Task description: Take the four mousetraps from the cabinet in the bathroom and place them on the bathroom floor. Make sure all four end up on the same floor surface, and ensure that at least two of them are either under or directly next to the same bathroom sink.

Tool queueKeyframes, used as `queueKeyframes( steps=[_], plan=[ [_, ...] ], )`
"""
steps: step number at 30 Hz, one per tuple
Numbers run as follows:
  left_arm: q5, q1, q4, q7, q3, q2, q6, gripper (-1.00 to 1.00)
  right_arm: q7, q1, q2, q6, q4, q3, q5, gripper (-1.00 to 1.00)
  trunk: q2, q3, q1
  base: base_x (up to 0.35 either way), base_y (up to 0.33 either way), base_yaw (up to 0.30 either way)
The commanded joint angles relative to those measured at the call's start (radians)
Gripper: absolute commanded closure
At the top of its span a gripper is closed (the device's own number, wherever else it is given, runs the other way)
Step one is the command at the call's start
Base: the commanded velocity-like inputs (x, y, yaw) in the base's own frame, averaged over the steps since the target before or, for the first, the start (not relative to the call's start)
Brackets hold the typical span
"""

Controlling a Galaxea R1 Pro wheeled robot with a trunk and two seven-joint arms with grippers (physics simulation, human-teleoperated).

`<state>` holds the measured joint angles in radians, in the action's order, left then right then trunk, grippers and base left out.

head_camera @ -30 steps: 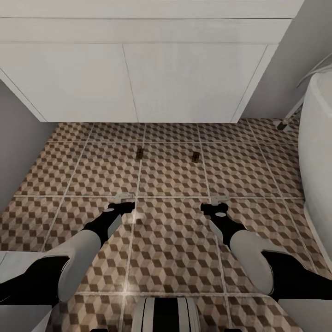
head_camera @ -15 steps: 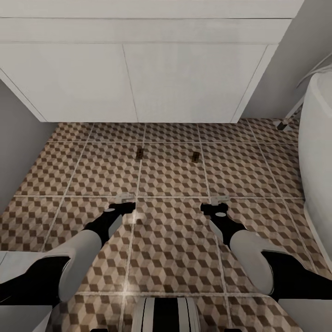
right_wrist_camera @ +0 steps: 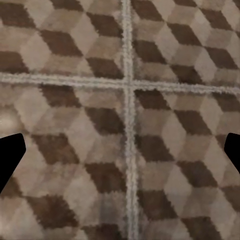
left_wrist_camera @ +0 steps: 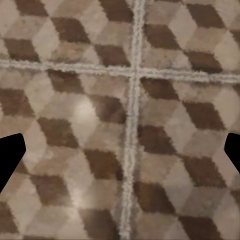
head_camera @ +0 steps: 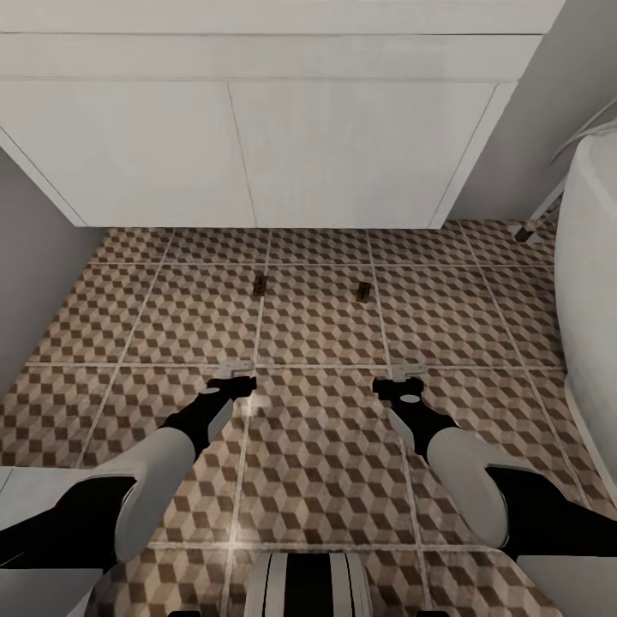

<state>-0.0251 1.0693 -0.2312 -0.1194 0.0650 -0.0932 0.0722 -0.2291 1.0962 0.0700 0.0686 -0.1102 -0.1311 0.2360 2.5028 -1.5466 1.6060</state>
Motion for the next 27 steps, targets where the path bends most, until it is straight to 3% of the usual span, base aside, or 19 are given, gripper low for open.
queueKeyframes(
  steps=[1,27],
  plan=[
    [-0.003,0.000,-0.002,-0.002,0.007,-0.002,0.005,-1.00,-0.002,0.001,0.001,0.004,0.001,-0.008,0.009,-1.00,0.000,-0.001,0.000,0.000,0.000,0.000],
    [-0.001,0.000,0.000,-0.005,0.006,-0.005,0.003,-1.00,-0.002,0.001,-0.001,0.004,0.001,-0.007,0.009,-1.00,0.000,-0.001,0.000,0.000,0.000,0.000]
  ],
)
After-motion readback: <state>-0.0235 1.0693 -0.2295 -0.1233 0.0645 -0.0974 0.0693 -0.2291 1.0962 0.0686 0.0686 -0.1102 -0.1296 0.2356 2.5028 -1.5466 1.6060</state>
